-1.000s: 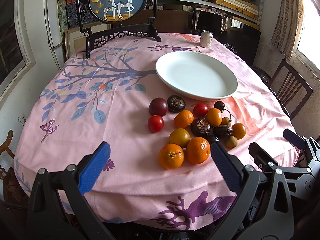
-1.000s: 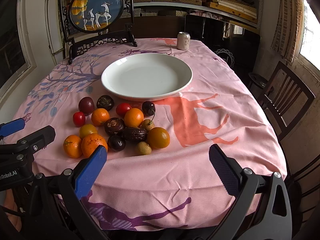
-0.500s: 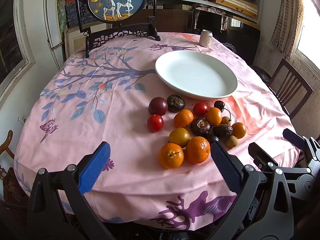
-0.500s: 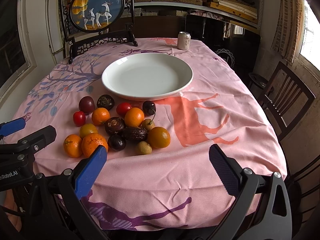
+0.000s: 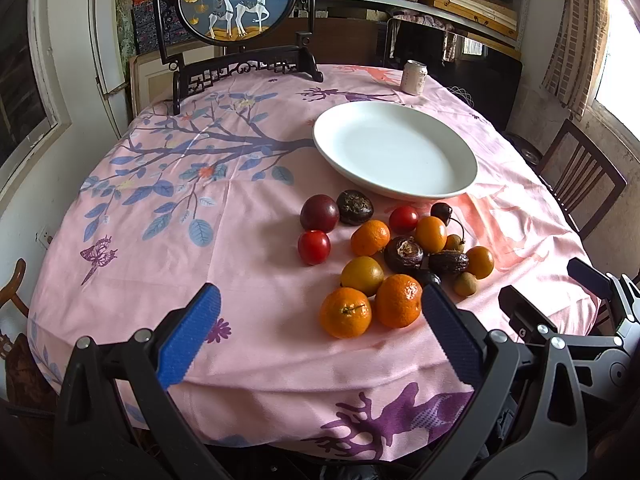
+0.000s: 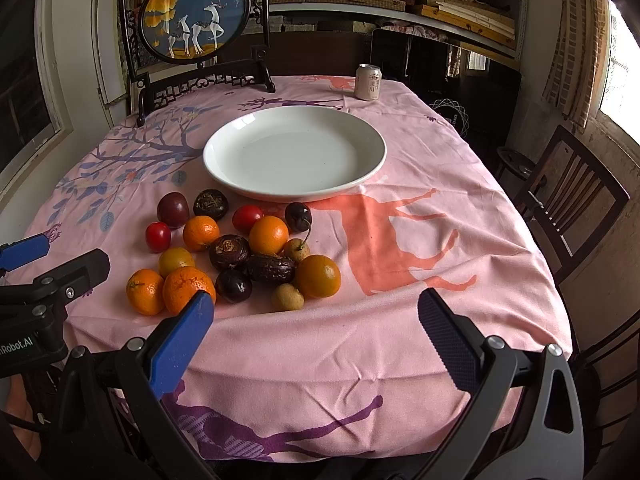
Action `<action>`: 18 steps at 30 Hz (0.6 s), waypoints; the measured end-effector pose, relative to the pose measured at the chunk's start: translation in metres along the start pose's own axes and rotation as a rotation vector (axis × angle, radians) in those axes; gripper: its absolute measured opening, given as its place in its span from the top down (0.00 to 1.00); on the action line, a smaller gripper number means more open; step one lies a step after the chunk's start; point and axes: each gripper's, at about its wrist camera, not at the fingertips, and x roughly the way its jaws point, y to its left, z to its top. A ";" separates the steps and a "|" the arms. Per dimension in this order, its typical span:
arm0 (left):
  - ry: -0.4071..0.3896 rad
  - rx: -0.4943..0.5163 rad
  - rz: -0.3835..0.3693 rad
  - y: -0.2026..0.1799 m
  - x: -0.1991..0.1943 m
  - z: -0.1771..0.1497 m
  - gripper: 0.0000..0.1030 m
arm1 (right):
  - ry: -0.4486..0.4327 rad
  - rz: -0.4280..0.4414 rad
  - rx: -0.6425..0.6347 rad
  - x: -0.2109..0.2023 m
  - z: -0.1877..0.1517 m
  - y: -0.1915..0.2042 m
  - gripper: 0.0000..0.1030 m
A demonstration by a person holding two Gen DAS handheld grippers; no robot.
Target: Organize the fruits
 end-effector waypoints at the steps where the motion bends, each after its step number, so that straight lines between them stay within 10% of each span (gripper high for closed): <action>1: 0.001 0.000 -0.001 0.000 0.000 0.000 0.02 | 0.000 0.000 -0.001 0.000 0.000 0.000 0.01; 15: 0.020 -0.063 0.075 0.044 0.012 -0.005 0.02 | -0.008 0.065 -0.033 0.014 -0.003 -0.019 0.01; 18: 0.057 -0.083 0.088 0.055 0.021 -0.013 0.02 | 0.013 0.128 -0.044 0.025 -0.006 -0.031 0.33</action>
